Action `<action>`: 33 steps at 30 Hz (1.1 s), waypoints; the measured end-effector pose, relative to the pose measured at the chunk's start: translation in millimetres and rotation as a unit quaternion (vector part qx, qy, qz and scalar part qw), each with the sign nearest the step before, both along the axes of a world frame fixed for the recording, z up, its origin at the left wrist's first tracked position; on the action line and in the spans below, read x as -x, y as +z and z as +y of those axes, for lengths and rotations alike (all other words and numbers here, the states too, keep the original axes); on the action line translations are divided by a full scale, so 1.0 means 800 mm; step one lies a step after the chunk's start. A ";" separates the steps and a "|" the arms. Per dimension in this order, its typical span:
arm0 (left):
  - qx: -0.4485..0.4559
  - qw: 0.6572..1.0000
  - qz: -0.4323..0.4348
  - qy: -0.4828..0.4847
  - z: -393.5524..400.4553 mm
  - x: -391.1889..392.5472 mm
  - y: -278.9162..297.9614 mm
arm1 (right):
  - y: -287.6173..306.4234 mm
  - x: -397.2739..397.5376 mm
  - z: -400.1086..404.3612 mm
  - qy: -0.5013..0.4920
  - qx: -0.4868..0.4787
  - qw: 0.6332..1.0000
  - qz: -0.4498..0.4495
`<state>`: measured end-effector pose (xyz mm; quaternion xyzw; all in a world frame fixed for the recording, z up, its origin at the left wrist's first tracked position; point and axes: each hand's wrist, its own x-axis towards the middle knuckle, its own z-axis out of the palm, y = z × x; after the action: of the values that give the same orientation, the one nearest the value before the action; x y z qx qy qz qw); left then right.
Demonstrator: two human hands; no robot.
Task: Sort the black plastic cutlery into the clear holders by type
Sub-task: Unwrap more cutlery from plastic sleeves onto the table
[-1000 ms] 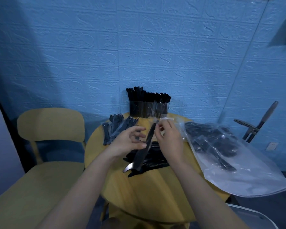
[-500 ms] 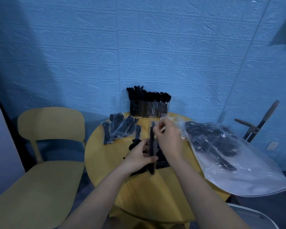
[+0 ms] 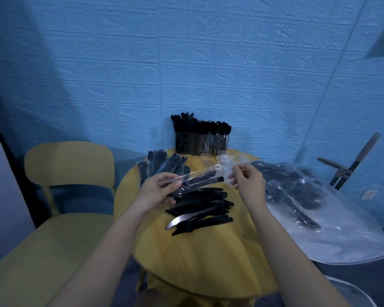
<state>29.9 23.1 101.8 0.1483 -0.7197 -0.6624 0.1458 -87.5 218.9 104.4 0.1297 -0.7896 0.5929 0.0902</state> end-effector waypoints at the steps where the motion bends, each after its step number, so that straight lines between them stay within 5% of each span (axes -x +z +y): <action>1: -0.040 0.999 0.001 -0.010 -0.003 -0.002 -0.001 | -0.001 0.002 0.002 -0.003 0.001 1.000 -0.013; 3: -0.112 0.993 0.002 -0.034 -0.008 -0.006 -0.003 | -0.004 0.004 0.003 -0.011 0.001 1.000 -0.025; 7: -0.116 0.991 -0.014 -0.066 -0.015 -0.008 -0.005 | 0.001 -0.015 0.001 -0.032 0.034 0.997 0.063; 12: -0.079 0.991 -0.015 -0.104 -0.012 -0.010 -0.003 | -0.001 -0.040 -0.010 0.134 -0.094 0.972 0.168; 18: -0.061 0.991 -0.005 -0.116 -0.011 -0.010 -0.006 | -0.008 -0.013 -0.007 0.060 -0.081 0.992 0.069; 33: -0.140 0.987 0.025 -0.077 -0.009 -0.010 -0.002 | -0.010 -0.005 0.013 0.163 0.023 0.985 -0.058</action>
<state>37.8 16.1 100.5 0.0949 -0.6254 -0.7692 0.0904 -83.7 229.1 96.7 0.2197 -0.7481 0.6241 -0.0502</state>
